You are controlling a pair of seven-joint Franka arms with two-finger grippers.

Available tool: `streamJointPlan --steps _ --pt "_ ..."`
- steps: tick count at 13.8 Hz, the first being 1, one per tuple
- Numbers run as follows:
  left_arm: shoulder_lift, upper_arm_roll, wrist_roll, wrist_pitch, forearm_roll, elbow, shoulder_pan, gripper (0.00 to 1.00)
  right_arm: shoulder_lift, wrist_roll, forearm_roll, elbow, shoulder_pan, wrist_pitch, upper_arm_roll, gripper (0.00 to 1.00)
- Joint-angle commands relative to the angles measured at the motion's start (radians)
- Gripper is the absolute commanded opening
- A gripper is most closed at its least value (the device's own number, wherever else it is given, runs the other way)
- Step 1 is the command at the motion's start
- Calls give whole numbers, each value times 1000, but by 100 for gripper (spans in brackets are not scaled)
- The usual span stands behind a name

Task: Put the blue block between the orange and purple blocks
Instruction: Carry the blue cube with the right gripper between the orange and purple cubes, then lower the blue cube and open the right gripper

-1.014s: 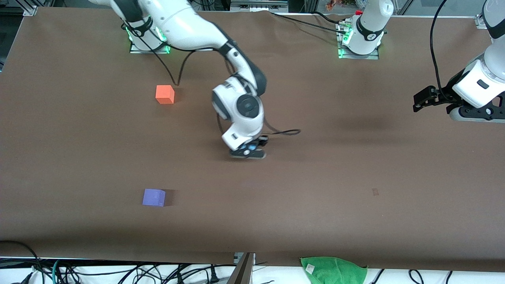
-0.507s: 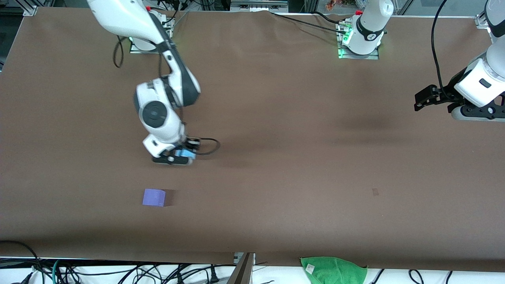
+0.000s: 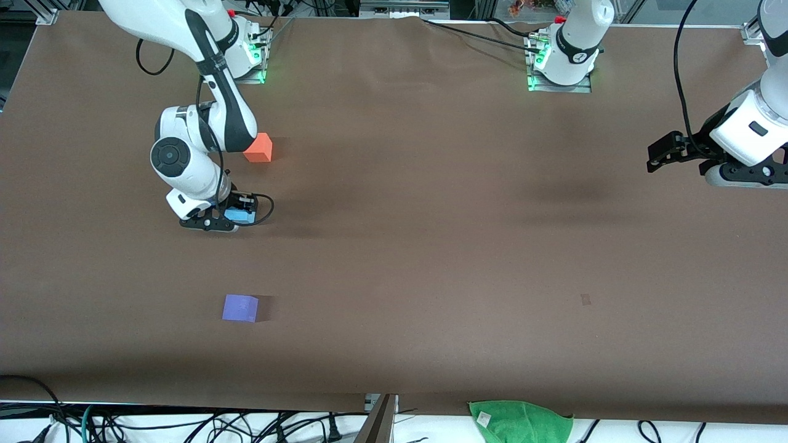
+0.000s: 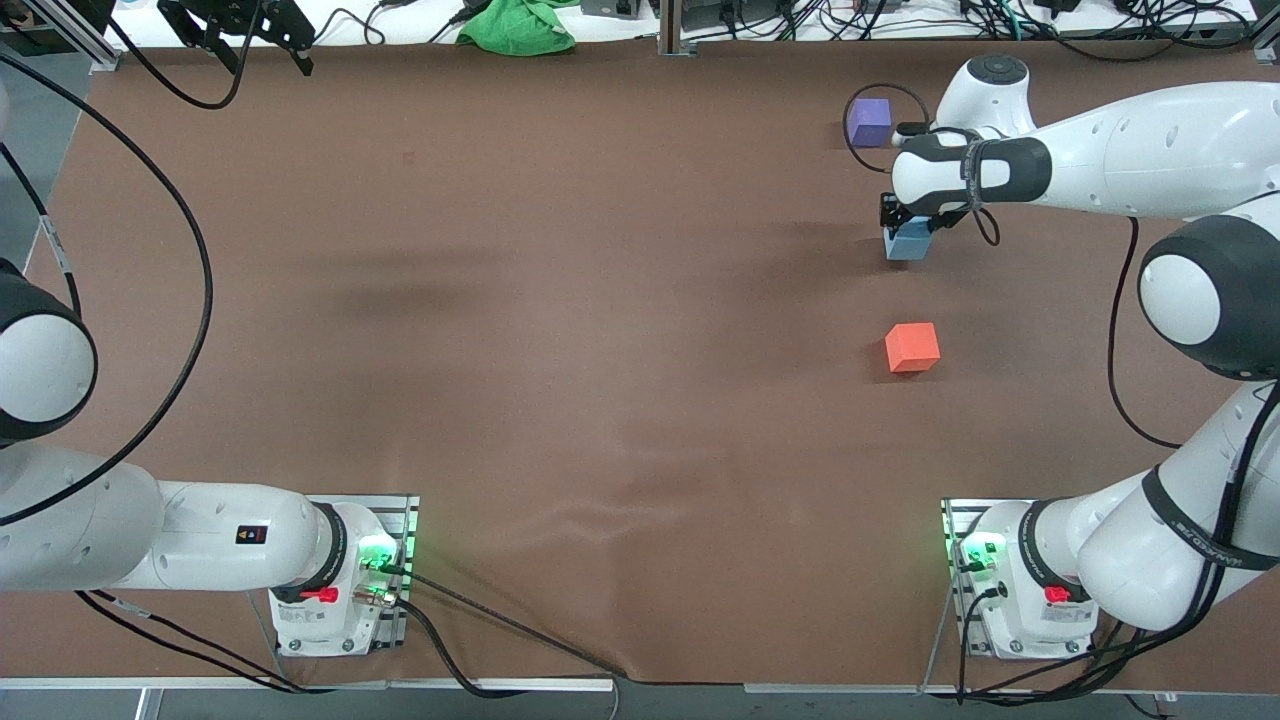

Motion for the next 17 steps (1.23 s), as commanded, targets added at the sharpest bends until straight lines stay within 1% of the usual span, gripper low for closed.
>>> streamJointPlan --steps 1,5,6,7,9,10,11,12,14,15,17 --pt "6 10 17 -24 -3 27 -10 100 -14 -23 56 -19 4 27 9 43" --pt "6 10 17 -24 -3 27 -10 100 13 -23 96 -17 11 71 23 44" --pt "6 10 16 -24 -3 27 -10 100 25 -23 103 -17 11 103 33 48" --pt "6 10 16 -24 -3 27 -10 100 36 -23 105 -17 11 119 34 49" --pt "8 9 16 -24 -3 28 -11 100 41 -25 105 -5 11 123 34 53" --pt "8 2 13 -24 -3 31 -13 100 44 -26 105 -2 9 123 34 63" --pt "8 1 11 -24 -1 35 -14 100 42 -29 105 -2 8 123 34 76" --pt "9 1 11 -24 -1 36 -14 100 41 -32 105 11 11 122 34 98" --pt "9 1 10 -24 -1 41 -20 100 10 -40 105 24 11 91 34 99" --pt "9 1 10 -24 -1 41 -22 100 -25 -52 103 32 11 67 34 99" --pt "9 2 11 -24 -3 39 -19 100 -91 -45 102 90 14 -52 32 99"
